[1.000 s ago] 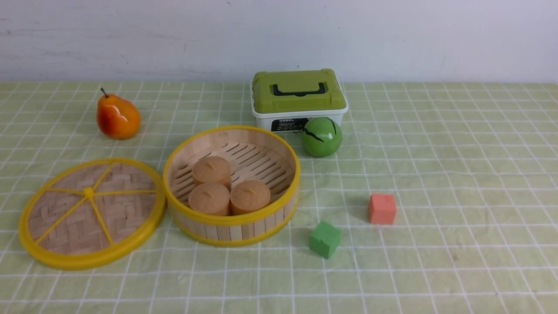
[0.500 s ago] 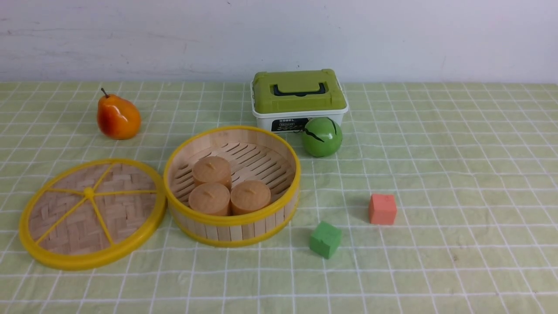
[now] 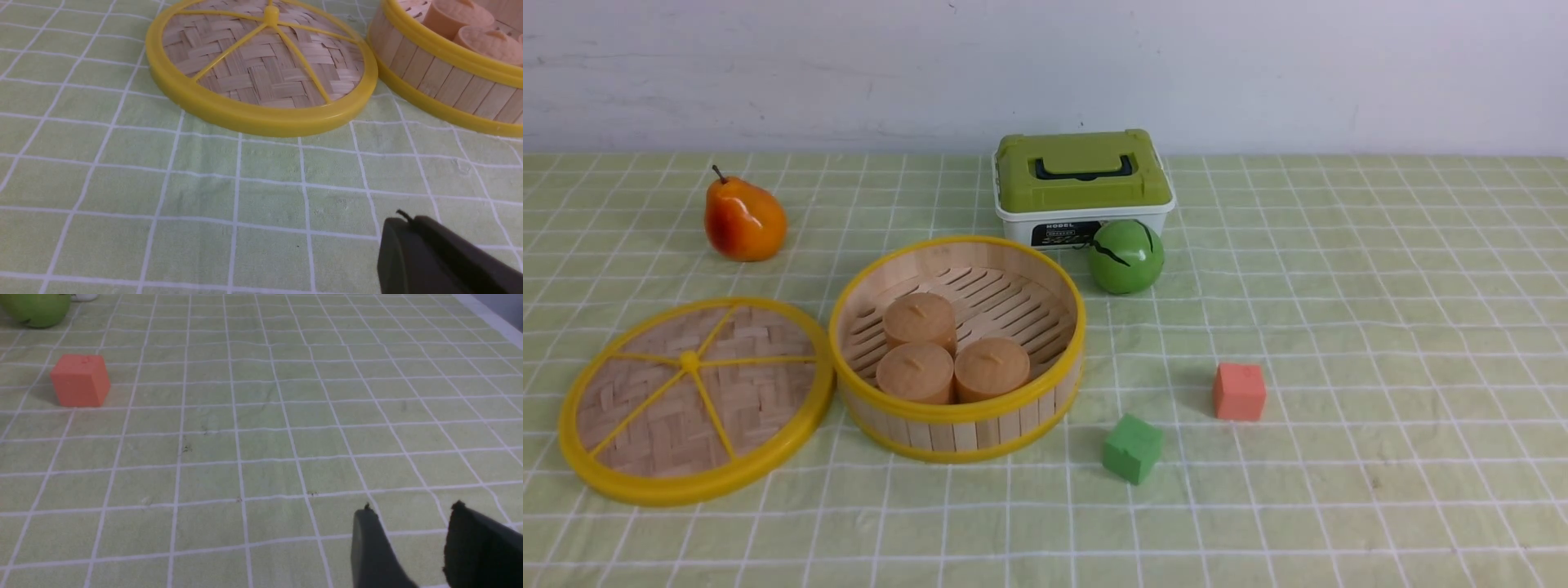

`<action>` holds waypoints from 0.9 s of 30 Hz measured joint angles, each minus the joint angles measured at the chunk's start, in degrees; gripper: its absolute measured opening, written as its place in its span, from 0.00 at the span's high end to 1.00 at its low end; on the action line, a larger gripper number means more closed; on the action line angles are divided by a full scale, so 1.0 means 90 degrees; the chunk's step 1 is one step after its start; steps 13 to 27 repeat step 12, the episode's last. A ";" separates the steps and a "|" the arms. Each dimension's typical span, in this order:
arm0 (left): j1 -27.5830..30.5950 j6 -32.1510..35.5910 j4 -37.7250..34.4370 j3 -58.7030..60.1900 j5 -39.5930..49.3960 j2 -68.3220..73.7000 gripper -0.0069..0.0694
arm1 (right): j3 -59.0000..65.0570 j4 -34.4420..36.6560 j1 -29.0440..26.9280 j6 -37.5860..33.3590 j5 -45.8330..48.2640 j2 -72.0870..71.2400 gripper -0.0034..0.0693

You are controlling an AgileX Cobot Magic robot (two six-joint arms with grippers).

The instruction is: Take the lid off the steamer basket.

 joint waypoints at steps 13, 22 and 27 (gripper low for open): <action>0.0000 0.0000 0.0000 0.0000 0.0000 0.0000 0.91 | 0.0000 0.0000 0.0000 0.0000 0.0000 0.0000 0.62; 0.0000 0.0000 0.0000 0.0000 0.0000 0.0000 0.91 | 0.0000 0.0000 0.0000 0.0000 0.0000 0.0000 0.62; 0.0000 0.0000 0.0000 0.0000 0.0000 0.0000 0.91 | 0.0000 0.0000 0.0000 0.0000 0.0000 0.0000 0.62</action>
